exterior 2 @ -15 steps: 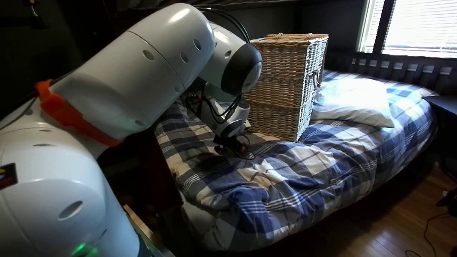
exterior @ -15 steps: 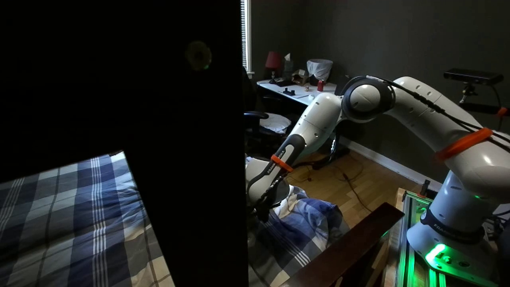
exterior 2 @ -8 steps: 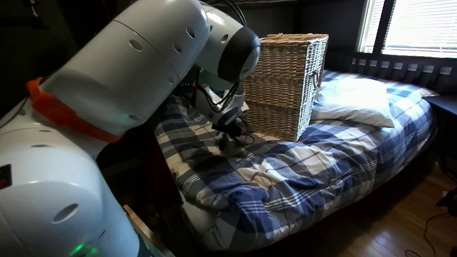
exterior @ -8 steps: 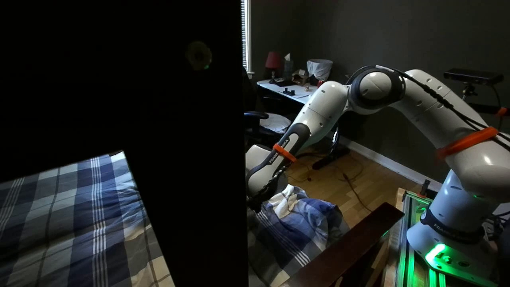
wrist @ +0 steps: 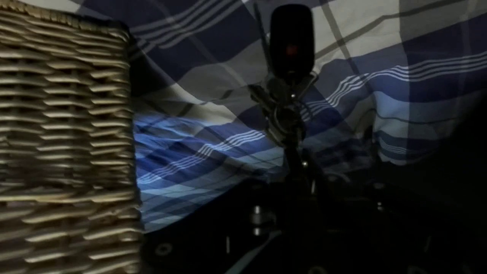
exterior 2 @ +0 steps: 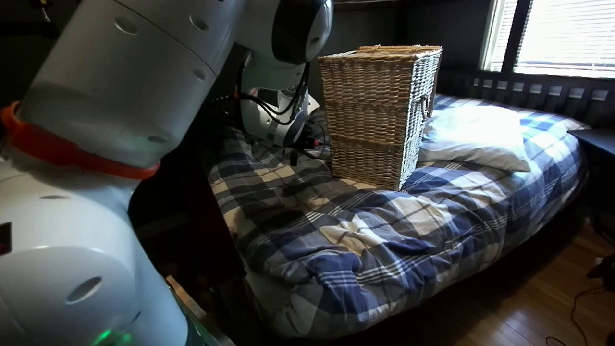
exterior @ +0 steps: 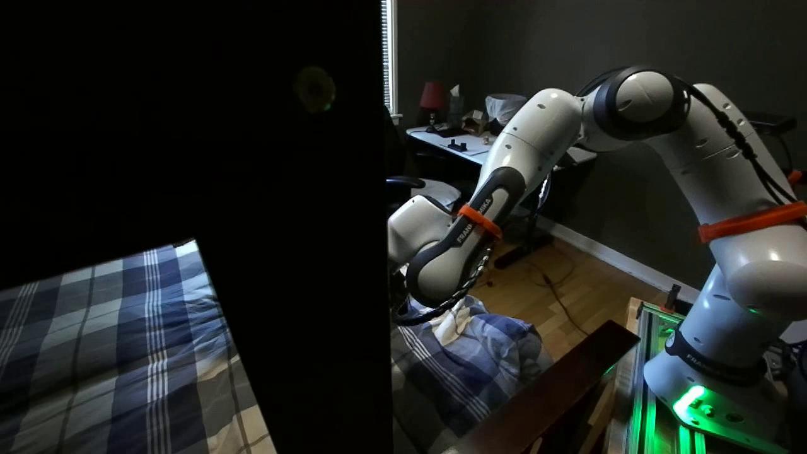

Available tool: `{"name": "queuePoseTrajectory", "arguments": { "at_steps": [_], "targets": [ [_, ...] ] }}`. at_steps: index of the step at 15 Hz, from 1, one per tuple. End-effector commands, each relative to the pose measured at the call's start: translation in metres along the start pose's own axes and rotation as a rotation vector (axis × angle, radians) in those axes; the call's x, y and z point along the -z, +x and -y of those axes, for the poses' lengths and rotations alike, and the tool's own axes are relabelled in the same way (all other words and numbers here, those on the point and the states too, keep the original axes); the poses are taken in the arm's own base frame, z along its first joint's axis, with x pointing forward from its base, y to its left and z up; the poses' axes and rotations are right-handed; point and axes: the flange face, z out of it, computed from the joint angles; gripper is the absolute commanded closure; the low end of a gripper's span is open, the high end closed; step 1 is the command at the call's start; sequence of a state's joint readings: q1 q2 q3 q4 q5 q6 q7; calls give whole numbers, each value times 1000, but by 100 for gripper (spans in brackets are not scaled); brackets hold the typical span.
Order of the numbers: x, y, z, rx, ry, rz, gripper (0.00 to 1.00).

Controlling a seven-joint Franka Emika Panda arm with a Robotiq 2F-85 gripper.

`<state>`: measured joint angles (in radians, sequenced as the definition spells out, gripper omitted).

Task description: Remove the keys from blanket and put them on the headboard.

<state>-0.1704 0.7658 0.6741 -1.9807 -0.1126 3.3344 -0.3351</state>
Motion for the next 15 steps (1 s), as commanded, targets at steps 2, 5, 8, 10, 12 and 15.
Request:
{"name": "queuePoseTrajectory", "arguments": {
  "at_steps": [2, 5, 8, 10, 12, 15],
  "targets": [
    [25, 19, 60, 132, 78, -13, 99],
    [28, 28, 112, 177, 195, 13, 99],
    [29, 23, 152, 175, 282, 133, 99],
    [32, 22, 165, 168, 321, 201, 99],
    [35, 21, 169, 154, 335, 272, 99],
    [38, 20, 177, 117, 396, 377, 99]
  ]
}}
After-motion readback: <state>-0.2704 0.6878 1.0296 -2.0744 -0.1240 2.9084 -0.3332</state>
